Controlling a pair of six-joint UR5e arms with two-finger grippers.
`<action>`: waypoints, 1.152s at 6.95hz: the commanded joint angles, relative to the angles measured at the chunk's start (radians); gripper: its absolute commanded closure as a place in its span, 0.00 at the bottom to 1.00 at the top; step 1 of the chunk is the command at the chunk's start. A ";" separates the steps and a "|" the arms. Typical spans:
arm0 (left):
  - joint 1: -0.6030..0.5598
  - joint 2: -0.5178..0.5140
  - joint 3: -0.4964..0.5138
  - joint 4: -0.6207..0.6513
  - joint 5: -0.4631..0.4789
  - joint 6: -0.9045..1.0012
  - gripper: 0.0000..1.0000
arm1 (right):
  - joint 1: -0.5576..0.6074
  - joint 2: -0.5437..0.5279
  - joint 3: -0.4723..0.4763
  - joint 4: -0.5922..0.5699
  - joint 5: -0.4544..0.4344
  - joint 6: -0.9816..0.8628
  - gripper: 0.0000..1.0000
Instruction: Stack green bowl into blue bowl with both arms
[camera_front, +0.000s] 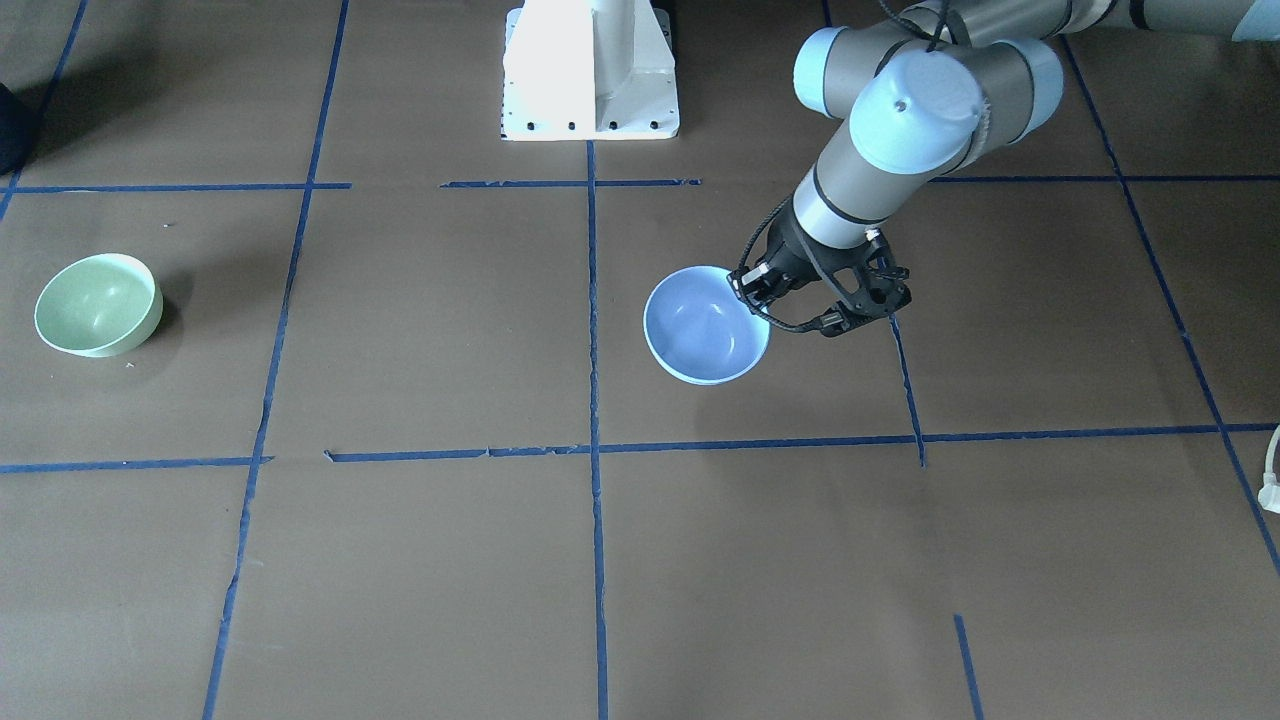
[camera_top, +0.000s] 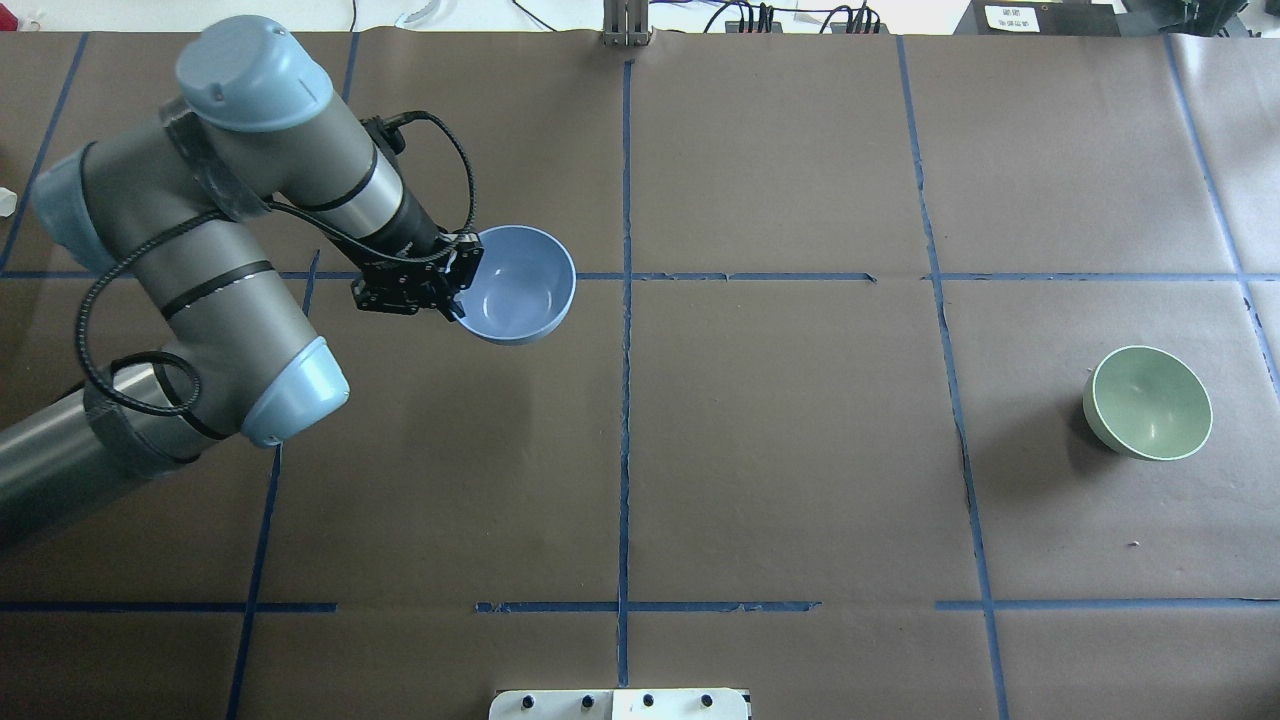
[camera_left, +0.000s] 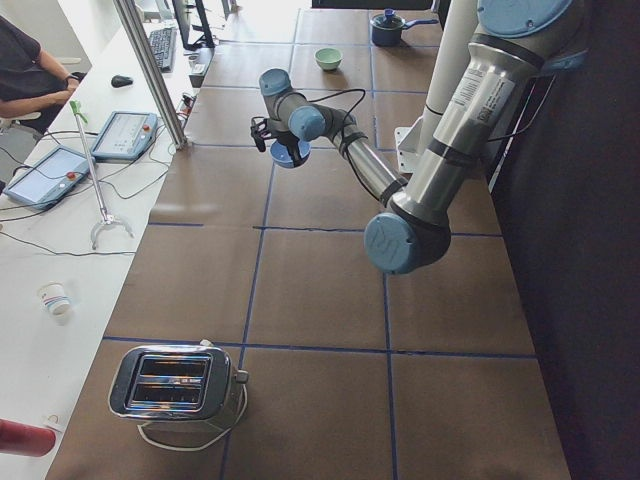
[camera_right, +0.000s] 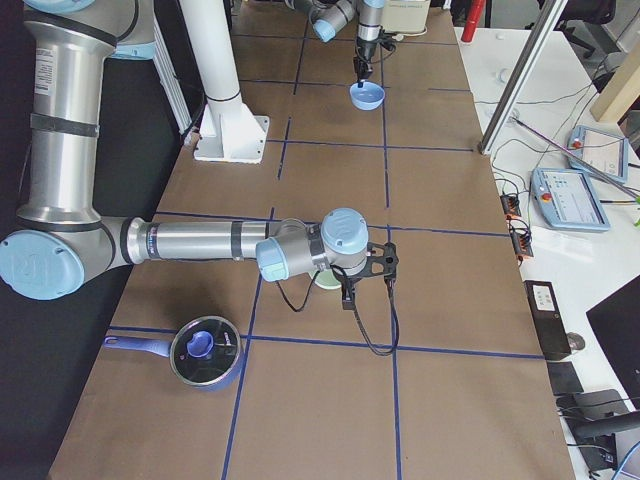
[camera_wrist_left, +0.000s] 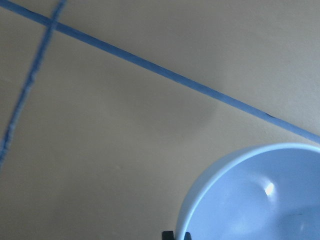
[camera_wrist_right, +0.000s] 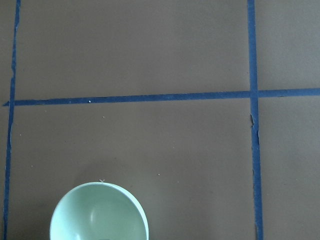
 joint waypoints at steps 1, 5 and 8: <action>0.074 -0.089 0.112 -0.066 0.072 -0.080 1.00 | -0.119 0.000 -0.004 0.162 -0.053 0.244 0.00; 0.175 -0.111 0.158 -0.137 0.147 -0.121 1.00 | -0.159 0.000 -0.003 0.164 -0.053 0.306 0.00; 0.181 -0.103 0.154 -0.135 0.147 -0.112 0.01 | -0.159 0.000 -0.003 0.164 -0.053 0.307 0.00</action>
